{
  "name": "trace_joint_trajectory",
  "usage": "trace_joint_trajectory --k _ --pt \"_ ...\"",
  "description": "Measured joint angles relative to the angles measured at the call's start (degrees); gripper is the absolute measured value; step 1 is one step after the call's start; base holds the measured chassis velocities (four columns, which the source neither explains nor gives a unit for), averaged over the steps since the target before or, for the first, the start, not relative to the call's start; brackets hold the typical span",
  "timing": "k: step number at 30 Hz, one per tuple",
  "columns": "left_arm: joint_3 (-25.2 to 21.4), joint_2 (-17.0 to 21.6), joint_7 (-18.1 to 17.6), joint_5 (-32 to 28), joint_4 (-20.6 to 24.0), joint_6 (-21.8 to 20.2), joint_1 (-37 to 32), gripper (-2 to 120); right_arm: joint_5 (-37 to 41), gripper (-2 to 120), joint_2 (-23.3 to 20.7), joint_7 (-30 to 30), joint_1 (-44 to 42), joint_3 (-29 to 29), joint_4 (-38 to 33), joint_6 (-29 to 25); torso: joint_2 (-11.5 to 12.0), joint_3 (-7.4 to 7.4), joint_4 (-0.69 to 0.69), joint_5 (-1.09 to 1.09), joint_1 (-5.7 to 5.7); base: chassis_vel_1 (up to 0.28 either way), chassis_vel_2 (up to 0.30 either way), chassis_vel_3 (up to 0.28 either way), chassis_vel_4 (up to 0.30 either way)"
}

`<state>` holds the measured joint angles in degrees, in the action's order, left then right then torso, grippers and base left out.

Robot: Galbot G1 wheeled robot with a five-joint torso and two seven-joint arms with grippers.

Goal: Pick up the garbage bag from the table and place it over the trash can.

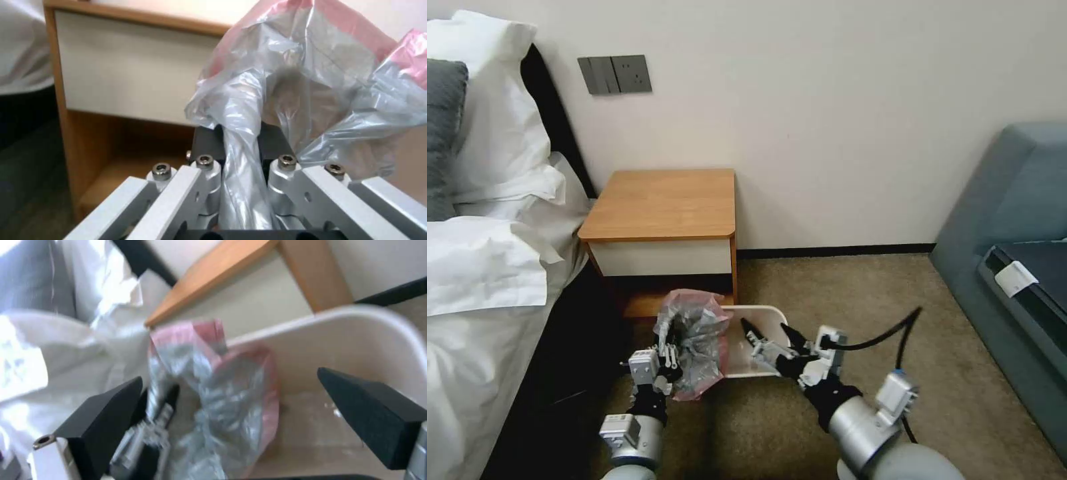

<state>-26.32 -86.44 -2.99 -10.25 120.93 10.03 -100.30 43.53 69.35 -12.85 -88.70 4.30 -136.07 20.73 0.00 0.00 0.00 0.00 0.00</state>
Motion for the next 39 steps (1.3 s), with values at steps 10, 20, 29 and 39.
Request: trace_joint_trajectory --k 10,20,29,39 --pt "-0.7 -0.3 4.5 -2.6 -0.2 6.8 -2.0 10 -12.2 100 1.8 3.9 4.1 -5.1 7.4 -1.7 0.0 0.0 0.0 0.0 0.0 0.0 0.0 0.0 0.0" --pt "-1.4 -0.3 8.0 -3.9 0.1 8.5 -2.6 10 -16.2 100 3.8 5.5 8.7 -5.5 12.3 -3.3 0.0 0.0 0.0 0.0 0.0 0.0 0.0 0.0 0.0" --pt "-2.8 -0.1 10.5 -6.2 0.5 9.1 -2.8 10 -13.5 100 3.5 8.0 13.3 -5.6 16.4 -2.6 0.0 0.0 0.0 0.0 0.0 0.0 0.0 0.0 0.0" --pt "-3.8 0.2 13.8 -9.3 0.9 9.1 -2.9 10 -11.5 100 2.3 13.6 17.4 -5.5 20.6 -4.2 0.0 0.0 0.0 0.0 0.0 0.0 0.0 0.0 0.0"
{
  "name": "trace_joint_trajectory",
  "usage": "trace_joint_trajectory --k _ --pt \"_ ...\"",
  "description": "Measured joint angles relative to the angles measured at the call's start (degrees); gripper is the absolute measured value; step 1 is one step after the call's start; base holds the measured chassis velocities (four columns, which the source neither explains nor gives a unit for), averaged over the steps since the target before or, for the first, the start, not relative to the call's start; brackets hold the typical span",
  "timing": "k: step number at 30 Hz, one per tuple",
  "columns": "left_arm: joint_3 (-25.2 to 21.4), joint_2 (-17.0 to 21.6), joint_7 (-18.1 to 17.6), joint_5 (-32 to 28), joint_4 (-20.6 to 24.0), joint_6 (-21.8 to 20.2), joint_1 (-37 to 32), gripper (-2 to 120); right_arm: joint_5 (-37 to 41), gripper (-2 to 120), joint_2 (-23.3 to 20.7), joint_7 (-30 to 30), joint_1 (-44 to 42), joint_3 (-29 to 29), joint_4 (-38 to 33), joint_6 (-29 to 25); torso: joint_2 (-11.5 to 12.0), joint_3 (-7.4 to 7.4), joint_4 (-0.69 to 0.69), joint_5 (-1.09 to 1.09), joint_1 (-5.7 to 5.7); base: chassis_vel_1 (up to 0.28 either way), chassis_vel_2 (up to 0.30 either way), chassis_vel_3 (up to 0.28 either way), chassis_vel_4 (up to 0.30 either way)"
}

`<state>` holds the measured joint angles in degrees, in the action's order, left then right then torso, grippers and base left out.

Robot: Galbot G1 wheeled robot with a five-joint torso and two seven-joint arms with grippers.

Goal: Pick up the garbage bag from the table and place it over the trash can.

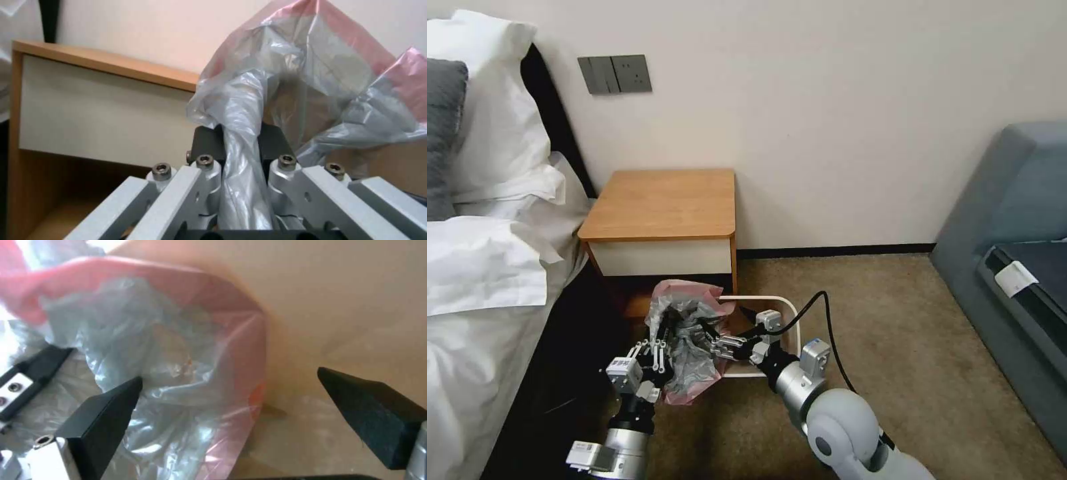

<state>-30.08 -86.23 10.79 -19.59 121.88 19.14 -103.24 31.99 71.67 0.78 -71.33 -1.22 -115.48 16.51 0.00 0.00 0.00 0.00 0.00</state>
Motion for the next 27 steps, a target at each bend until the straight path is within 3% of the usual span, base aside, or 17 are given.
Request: trace_joint_trajectory --k 13,22,27 --pt "-0.2 0.1 1.4 -1.0 -0.1 -0.3 0.1 10 4.1 96 -0.9 3.3 1.2 0.3 1.3 -1.4 0.0 0.0 0.0 0.0 0.0 0.0 0.0 0.0 0.0" --pt "-0.2 0.1 1.4 -1.0 -0.2 -0.5 0.4 10 4.0 54 -0.7 3.8 1.0 -0.1 1.7 -2.0 0.0 0.0 0.0 0.0 0.0 0.0 0.0 0.0 0.0" --pt "-0.1 0.0 1.4 -1.1 -0.3 -0.6 0.5 10 3.8 40 -0.8 3.9 0.6 -0.1 1.7 -2.5 0.0 0.0 0.0 0.0 0.0 0.0 0.0 0.0 0.0"
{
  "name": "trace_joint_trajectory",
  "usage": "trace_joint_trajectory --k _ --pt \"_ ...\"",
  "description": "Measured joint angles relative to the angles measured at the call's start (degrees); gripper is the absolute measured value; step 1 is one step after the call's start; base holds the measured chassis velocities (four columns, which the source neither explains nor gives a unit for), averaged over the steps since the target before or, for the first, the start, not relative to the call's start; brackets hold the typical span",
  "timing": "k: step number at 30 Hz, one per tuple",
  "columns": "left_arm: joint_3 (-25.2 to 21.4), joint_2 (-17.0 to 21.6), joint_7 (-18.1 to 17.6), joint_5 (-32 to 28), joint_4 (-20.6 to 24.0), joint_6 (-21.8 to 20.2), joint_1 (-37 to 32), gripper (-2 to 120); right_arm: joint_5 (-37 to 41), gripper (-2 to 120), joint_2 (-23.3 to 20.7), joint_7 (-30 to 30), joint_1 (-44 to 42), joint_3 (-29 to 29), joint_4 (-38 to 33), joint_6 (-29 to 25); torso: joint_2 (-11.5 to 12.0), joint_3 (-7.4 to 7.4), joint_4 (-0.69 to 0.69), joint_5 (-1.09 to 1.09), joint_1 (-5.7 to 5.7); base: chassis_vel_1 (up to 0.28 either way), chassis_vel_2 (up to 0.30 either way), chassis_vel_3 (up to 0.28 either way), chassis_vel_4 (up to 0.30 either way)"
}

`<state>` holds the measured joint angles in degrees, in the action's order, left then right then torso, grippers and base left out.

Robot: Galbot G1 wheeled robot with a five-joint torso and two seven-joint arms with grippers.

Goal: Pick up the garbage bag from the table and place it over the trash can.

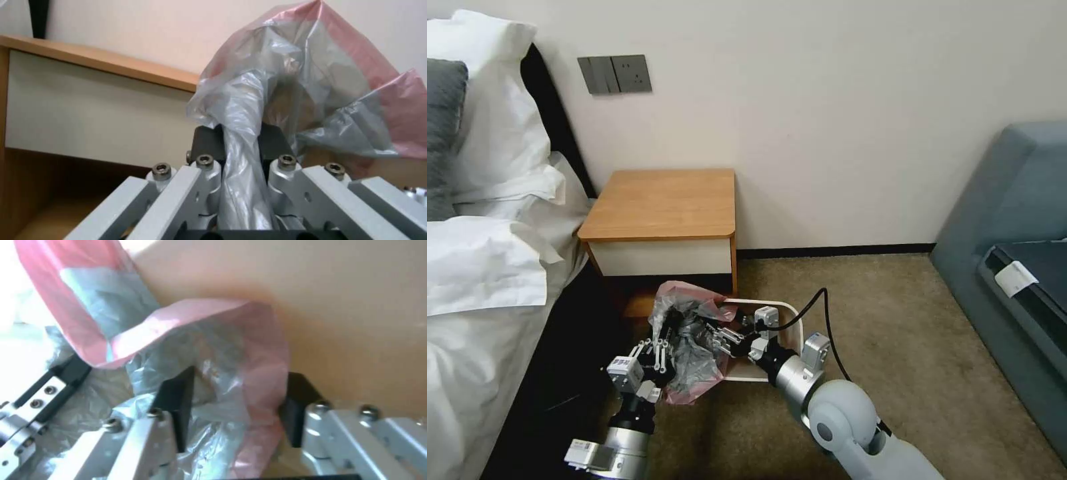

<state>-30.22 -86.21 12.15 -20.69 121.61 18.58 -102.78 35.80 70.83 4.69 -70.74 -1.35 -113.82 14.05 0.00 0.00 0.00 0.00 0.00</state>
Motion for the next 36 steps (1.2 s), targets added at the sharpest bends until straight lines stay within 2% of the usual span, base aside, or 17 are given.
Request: trace_joint_trajectory --k 1,2,5,6,9,11,25,36 --pt "0.0 0.0 0.0 0.0 0.0 0.0 0.0 10 -0.2 34 -0.1 0.1 -0.2 0.0 0.0 -0.2 0.0 0.0 0.0 0.0 0.0 0.0 0.0 0.0 0.0" --pt "0.0 0.0 0.0 0.0 0.0 0.0 0.0 10 -0.2 34 -0.1 0.1 -0.2 0.0 0.0 -0.2 0.0 0.0 0.0 0.0 0.0 0.0 0.0 0.0 0.0" --pt "0.0 -0.1 -0.2 -0.1 0.0 -0.1 0.1 10 -0.5 17 0.0 0.2 -0.5 0.0 0.0 -0.4 0.0 0.0 0.0 0.0 0.0 0.0 0.0 0.0 0.0" --pt "0.0 -0.1 -0.2 -0.1 0.0 -0.1 0.1 10 -0.5 17 0.0 0.2 -0.5 0.0 0.0 -0.4 0.0 0.0 0.0 0.0 0.0 0.0 0.0 0.0 0.0" --pt "0.1 -0.1 -0.9 -0.2 0.0 -0.4 0.2 10 -0.8 4 0.0 0.2 -0.9 0.0 -0.6 -0.5 0.0 0.0 0.0 0.0 0.0 0.0 0.0 0.0 0.0" --pt "0.1 -0.2 -1.5 -0.2 0.0 -0.6 0.3 10 -0.9 0 -0.1 0.1 -1.3 0.1 -1.0 -0.5 0.0 0.0 0.0 0.0 0.0 0.0 0.0 0.0 0.0" --pt "0.1 -0.8 -10.3 -0.8 0.2 -4.1 3.2 10 -1.2 0 -3.2 -0.5 -5.9 2.7 -8.1 -0.5 0.0 -0.01 0.01 -0.01 0.0 0.0 0.0 0.0 0.0" --pt "-0.3 -0.7 -11.5 1.6 -0.5 -5.0 3.8 10 -0.3 0 -4.6 -0.9 -5.2 5.2 -12.9 0.4 0.0 0.0 0.0 0.0 0.0 0.0 0.0 0.0 0.0"
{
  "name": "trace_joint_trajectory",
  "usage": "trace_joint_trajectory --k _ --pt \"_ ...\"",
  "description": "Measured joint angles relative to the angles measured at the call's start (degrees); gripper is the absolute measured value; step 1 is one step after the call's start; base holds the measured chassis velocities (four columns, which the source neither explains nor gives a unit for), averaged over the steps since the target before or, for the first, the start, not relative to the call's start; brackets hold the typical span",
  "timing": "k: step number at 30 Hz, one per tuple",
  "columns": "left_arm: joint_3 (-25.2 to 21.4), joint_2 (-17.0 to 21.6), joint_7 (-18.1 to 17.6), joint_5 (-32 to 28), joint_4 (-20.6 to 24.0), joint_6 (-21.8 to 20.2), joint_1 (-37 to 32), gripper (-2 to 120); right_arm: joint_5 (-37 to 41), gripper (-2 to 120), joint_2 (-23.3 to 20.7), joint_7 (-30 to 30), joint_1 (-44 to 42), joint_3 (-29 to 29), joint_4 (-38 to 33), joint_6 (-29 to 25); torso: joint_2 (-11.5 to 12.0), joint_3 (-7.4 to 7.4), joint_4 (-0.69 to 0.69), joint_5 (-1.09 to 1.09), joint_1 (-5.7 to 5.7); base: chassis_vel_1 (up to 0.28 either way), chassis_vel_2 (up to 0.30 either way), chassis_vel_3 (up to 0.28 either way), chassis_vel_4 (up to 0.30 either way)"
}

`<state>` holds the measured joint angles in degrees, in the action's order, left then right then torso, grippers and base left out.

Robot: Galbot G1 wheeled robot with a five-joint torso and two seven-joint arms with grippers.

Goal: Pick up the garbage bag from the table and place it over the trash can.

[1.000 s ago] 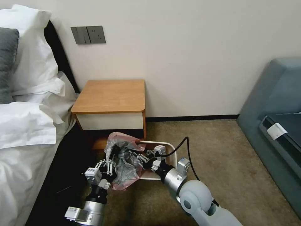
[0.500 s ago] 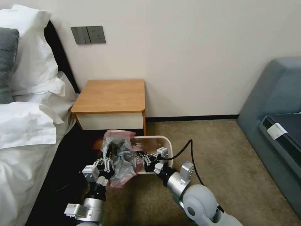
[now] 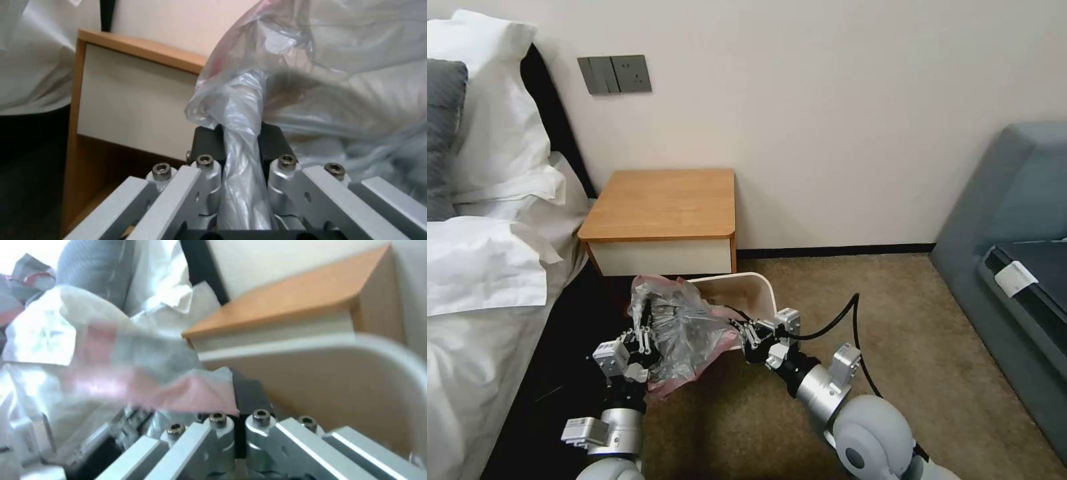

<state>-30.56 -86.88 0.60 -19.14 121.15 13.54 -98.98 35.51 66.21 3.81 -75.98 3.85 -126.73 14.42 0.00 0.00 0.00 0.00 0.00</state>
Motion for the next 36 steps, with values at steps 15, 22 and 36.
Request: trace_joint_trajectory --k 15,22,36 --pt "0.0 -0.1 0.6 3.9 -1.1 1.4 0.1 10 5.9 0 -6.1 -3.8 7.1 5.2 -3.6 8.4 0.0 0.0 0.0 0.0 0.0 0.0 0.0 0.0 0.0" --pt "-0.3 -0.3 1.7 3.7 -1.0 2.4 -0.5 10 10.0 0 -7.1 -9.4 9.8 5.4 -3.1 13.1 0.0 0.0 0.0 0.0 0.0 0.0 0.0 0.0 0.0" --pt "-0.5 -0.4 2.3 2.9 -1.2 2.2 0.0 10 -4.6 45 -12.8 -0.8 5.9 9.3 -3.7 9.7 0.0 0.0 0.01 0.0 0.0 0.0 0.0 0.0 0.0"
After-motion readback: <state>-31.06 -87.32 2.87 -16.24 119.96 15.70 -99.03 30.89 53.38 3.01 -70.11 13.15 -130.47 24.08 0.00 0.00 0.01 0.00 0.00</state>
